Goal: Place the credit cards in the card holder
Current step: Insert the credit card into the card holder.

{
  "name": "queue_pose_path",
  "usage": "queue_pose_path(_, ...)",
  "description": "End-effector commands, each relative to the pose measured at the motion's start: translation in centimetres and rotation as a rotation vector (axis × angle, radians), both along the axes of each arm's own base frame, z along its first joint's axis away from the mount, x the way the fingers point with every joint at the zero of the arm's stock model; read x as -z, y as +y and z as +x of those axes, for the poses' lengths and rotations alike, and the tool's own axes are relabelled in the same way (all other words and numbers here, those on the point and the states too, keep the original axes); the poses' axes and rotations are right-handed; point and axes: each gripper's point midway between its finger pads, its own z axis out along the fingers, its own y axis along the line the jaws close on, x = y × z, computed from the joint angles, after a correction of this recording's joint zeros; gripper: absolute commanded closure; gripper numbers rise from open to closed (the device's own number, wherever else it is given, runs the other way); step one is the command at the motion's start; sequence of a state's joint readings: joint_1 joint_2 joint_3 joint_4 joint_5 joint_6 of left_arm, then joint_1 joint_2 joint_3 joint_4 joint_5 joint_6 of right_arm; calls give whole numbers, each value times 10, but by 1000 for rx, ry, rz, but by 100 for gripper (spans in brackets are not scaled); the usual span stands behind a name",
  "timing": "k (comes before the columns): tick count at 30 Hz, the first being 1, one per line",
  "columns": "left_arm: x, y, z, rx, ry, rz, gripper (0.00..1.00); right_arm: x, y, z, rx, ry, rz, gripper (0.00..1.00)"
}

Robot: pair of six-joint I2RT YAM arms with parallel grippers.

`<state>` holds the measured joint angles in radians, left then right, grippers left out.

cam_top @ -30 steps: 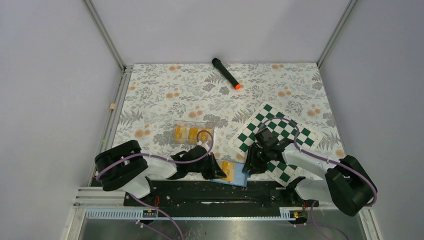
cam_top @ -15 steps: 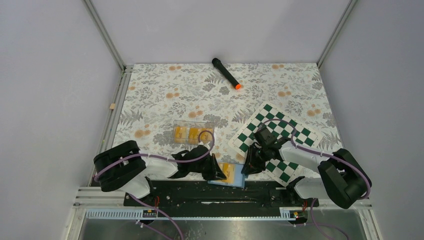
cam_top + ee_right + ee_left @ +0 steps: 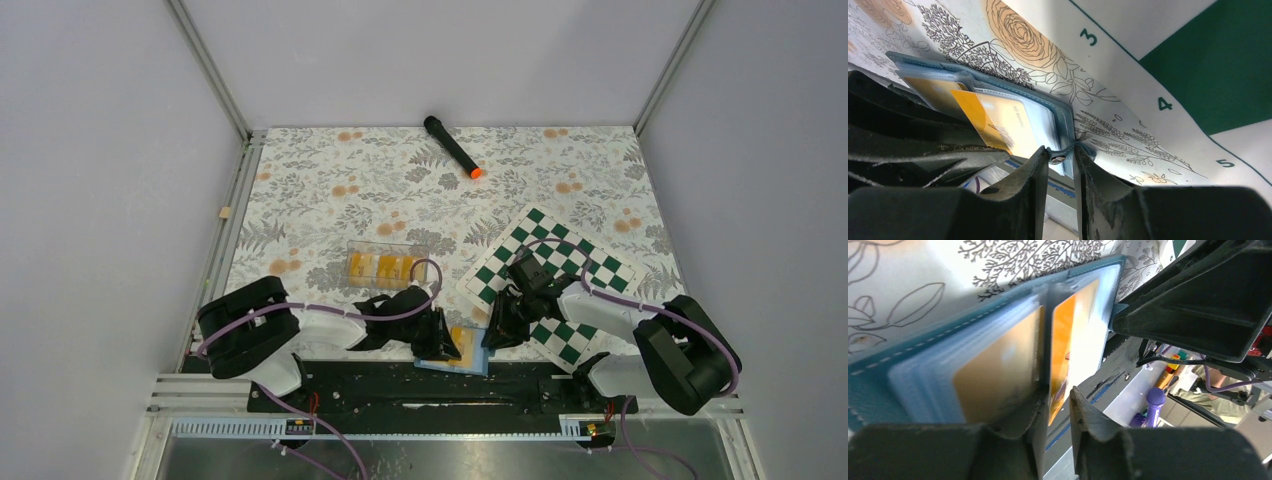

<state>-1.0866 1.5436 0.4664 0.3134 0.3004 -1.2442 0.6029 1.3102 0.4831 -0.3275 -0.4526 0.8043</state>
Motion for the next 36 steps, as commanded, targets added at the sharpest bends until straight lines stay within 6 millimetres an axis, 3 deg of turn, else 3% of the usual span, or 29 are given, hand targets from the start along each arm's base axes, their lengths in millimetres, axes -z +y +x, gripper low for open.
queue_pose_path(1,9,17,-1,33,-49,140,75,15,-8,-7,-22,2,-43,70)
queue_pose_path(6,0,13,7,57,-92,183,68,14,-8,-7,-26,3,-40,70)
queue_pose_path(15,7,25,15,143,-148,389,54,14,-7,-7,-30,3,-34,70)
queue_pose_path(24,12,29,19,171,-182,479,51,13,-6,-7,-35,2,-32,70)
queue_pose_path(36,-7,-17,10,281,-247,404,62,12,-3,-7,-39,0,-11,70)
